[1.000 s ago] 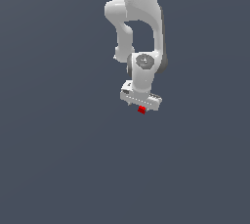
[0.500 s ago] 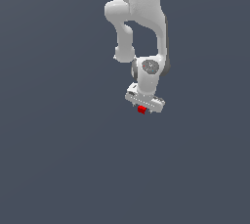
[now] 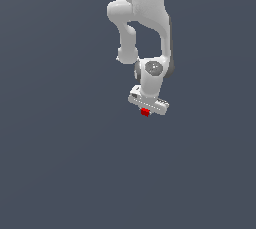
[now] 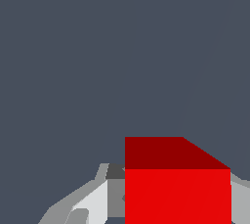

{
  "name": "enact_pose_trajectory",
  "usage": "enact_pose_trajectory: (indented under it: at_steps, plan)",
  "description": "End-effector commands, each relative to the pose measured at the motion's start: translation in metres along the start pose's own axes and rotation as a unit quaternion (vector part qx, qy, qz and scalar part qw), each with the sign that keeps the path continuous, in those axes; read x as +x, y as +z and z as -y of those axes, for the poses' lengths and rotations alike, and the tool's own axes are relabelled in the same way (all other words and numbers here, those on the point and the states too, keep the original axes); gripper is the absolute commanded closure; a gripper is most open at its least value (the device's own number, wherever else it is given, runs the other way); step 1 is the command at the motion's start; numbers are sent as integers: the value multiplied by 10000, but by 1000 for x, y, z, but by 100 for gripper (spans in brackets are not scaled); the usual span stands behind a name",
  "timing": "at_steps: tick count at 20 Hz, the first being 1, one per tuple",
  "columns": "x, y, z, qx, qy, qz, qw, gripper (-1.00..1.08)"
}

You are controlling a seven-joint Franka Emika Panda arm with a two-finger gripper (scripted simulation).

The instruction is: Pick up the red cube and move it to a goal position.

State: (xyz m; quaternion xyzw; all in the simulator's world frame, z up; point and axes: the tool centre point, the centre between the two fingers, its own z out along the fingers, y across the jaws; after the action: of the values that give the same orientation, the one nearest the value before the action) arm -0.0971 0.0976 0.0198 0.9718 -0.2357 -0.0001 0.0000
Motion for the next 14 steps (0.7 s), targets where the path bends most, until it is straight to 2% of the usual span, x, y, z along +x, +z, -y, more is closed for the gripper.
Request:
enact_pose_trajectory:
  at_steps: [1,14]
  plan:
    - [0,0,0,1,-3,-1,10000,108]
    - [4,-10,0,0,-5,1,10000,108]
